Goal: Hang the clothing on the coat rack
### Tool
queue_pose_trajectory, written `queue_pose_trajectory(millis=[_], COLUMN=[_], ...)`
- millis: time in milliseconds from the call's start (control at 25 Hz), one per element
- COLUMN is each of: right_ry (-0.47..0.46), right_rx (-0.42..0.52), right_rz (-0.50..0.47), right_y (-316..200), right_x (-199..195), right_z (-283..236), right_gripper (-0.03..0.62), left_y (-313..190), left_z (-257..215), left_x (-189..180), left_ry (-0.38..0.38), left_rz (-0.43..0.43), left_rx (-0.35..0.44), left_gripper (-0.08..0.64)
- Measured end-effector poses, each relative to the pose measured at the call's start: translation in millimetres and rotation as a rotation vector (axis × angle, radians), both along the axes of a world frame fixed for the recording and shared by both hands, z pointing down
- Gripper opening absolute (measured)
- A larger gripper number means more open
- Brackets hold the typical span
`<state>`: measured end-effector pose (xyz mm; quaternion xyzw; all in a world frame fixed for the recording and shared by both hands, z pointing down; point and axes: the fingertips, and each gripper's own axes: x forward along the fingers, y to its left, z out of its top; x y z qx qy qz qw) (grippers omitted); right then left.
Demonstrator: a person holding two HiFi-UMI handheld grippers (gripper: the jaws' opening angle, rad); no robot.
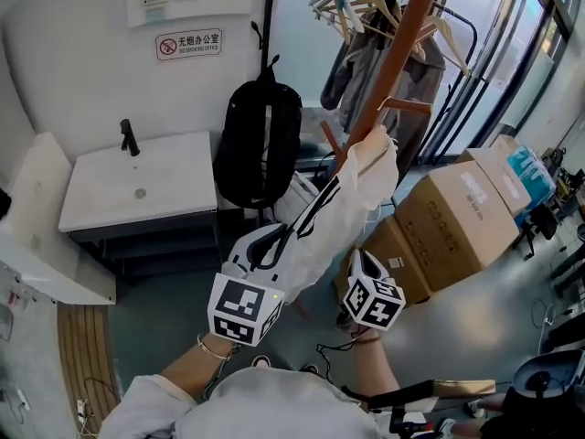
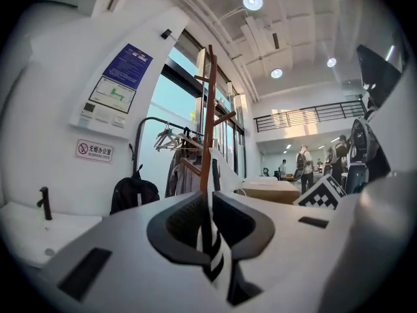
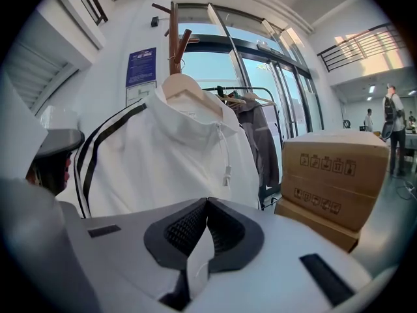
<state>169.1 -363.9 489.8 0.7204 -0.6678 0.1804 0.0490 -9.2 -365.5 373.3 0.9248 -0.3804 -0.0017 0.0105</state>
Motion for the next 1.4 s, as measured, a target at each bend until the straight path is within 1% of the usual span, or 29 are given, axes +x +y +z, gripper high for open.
queue_pose_trajectory(millis=[40,120,200,320,440,720,920,1160,1400], right_ry=[0.003,0.013,0.028,0.054,0.058,0.037,0.018,-0.002,0.045], right_rx=[0.003,0.015,0.032,0.049,0.053,0.059,0.093,0.141,0.158], right_rz=[-0.006,-0.020,-0.039,-0.068,-0.092,-0.149,-0.189,-0.202,-0.209], right_y=[0.8,1.8,3.1,8.1,14.0,29.1,31.4,28.9,35.6], right_x=[-0.7,-2.6,-3.4,-2.3,1.3,14.5,6.4,-4.9,-0.2], right_z=[-1.5,-6.7,-13.2,-21.3,-25.1,-24.2,-33.7,-48.3,-59.0], right_gripper=[0.023,0.023,0.023,0.023,0.023,0.023,0.023,0.023,0.021], left_y=[4.1,8.2,8.3,11.3,18.2,40.1,48.6,48.0,44.5], left_z=[3.9,8.2,9.6,9.0,7.7,20.4,36.7,33.4,39.4], left_x=[1.4,1.6,-2.1,-10.8,-14.4,-3.2,-9.5,-7.4,6.2], left_ry=[0.008,0.051,0.081,0.104,0.126,0.124,0.114,0.084,0.098], left_rz=[-0.003,-0.012,-0.051,-0.117,-0.144,-0.198,-0.260,-0.265,-0.241], left_rx=[-0.011,-0.053,-0.079,-0.080,-0.091,-0.137,-0.174,-0.170,-0.187], left_gripper=[0.043,0.031,0.019,0.009,0.008,0.008,0.008,0.008,0.008])
